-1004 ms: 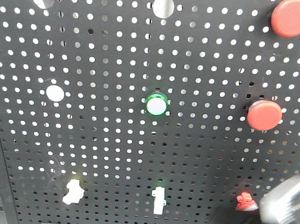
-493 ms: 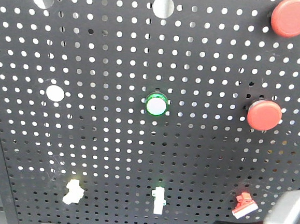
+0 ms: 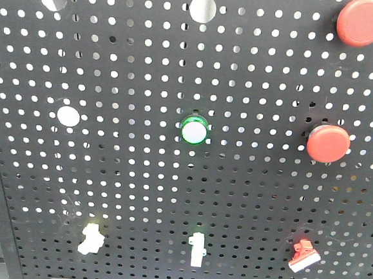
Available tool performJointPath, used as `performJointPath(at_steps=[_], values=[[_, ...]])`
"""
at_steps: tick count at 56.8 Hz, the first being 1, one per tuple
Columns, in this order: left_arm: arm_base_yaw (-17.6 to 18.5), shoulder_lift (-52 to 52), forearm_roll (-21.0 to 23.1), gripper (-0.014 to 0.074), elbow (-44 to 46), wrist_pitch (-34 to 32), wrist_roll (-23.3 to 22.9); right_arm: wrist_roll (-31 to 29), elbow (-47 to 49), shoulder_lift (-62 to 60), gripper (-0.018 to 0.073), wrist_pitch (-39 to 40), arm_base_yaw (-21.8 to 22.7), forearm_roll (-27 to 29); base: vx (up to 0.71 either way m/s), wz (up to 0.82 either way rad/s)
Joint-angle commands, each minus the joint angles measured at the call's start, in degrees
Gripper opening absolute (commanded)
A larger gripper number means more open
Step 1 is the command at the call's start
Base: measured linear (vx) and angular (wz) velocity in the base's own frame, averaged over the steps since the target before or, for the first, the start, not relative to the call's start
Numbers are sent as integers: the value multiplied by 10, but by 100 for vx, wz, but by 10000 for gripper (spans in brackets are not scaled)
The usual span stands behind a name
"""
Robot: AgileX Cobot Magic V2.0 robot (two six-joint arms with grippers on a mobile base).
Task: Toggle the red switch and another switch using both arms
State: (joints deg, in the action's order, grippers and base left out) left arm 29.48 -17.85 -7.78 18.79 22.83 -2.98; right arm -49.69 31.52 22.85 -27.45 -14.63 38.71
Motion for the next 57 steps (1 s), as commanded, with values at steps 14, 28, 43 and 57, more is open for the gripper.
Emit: performJointPath(at_steps=[14, 28, 43, 57], values=[[-1, -4, 0, 3, 15, -37, -36, 195, -94, -145, -6, 153, 0, -133, 0, 0], [-1, -4, -1, 3, 15, -35, -36, 193, -110, -149, -6, 134, 0, -133, 0, 0], [-1, -4, -1, 3, 15, -35, -36, 193, -110, -149, -6, 134, 0, -133, 0, 0], [-35, 27, 0, 3, -36, -59, -30, 193, -110, -149, -6, 134, 0, -133, 0, 0]])
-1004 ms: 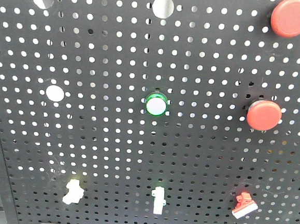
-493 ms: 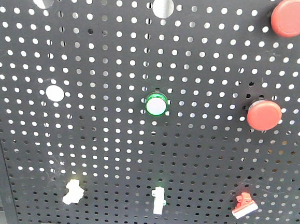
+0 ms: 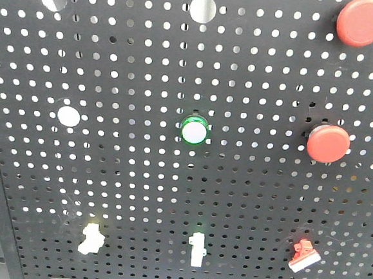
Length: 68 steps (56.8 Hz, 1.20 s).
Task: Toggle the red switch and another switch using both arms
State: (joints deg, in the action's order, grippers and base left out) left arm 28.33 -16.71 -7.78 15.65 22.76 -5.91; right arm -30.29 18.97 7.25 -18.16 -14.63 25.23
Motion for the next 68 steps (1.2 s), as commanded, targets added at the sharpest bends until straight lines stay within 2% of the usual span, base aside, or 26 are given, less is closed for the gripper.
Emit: performJointPath(at_steps=[1, 12, 20, 24, 68], values=[[-31, 26, 2, 3, -10, -66, -1, -1, 16, 7, -6, 41, 0, 2, 0, 1], [-160, 140, 55, 3, -113, -184, -1, -1, 16, 7, -6, 41, 0, 2, 0, 0], [-205, 186, 78, 3, -186, -251, -2, -1, 16, 7, -6, 41, 0, 2, 0, 0], [-213, 182, 78, 3, -181, -222, 0, -1, 16, 7, -6, 42, 0, 2, 0, 0], [-213, 184, 78, 3, -183, -220, 9, -1, 16, 7, -6, 40, 0, 2, 0, 0]])
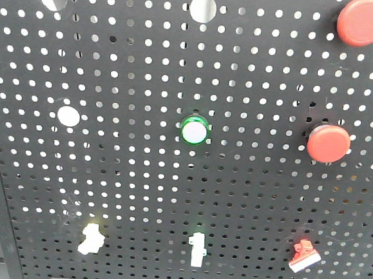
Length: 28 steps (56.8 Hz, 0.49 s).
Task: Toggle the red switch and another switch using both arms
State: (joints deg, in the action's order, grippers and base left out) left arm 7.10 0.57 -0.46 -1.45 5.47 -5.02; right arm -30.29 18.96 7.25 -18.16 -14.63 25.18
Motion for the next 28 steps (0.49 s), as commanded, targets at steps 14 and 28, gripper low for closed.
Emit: performJointPath(at_steps=[14, 28], values=[[-1, 11, 5, 3, -12, -47, 0, -1, 16, 7, -6, 40, 0, 3, 0, 0], [-1, 11, 5, 3, -12, -47, 0, 160, 16, 8, -6, 1, 52, -148, 0, 0]])
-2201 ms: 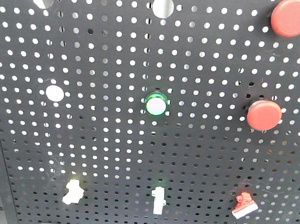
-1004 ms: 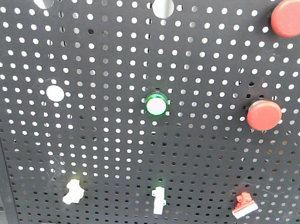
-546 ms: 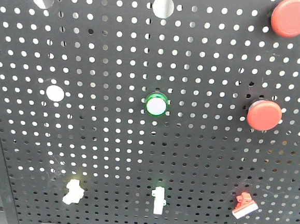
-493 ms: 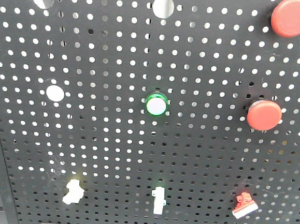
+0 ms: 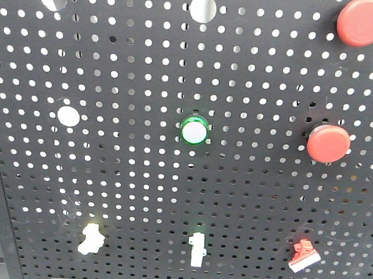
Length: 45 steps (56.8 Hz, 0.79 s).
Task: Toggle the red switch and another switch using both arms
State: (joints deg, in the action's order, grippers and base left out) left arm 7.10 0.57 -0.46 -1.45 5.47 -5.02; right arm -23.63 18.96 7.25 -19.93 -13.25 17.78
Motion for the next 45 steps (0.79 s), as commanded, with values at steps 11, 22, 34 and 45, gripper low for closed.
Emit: performJointPath(at_steps=[11, 22, 34, 45], values=[[-1, 11, 5, 3, -12, -47, 0, 205, -61, -11, -6, 65, 139, -178, 0, 0], [-1, 11, 5, 3, -12, -47, 0, 236, -180, -73, -6, 149, 157, -178, 0, 0], [-1, 11, 5, 3, -12, -47, 0, 236, -210, -86, -6, 163, 157, -178, 0, 0], [-1, 11, 5, 3, -12, -47, 0, 236, -210, -86, -6, 164, 157, -178, 0, 0]])
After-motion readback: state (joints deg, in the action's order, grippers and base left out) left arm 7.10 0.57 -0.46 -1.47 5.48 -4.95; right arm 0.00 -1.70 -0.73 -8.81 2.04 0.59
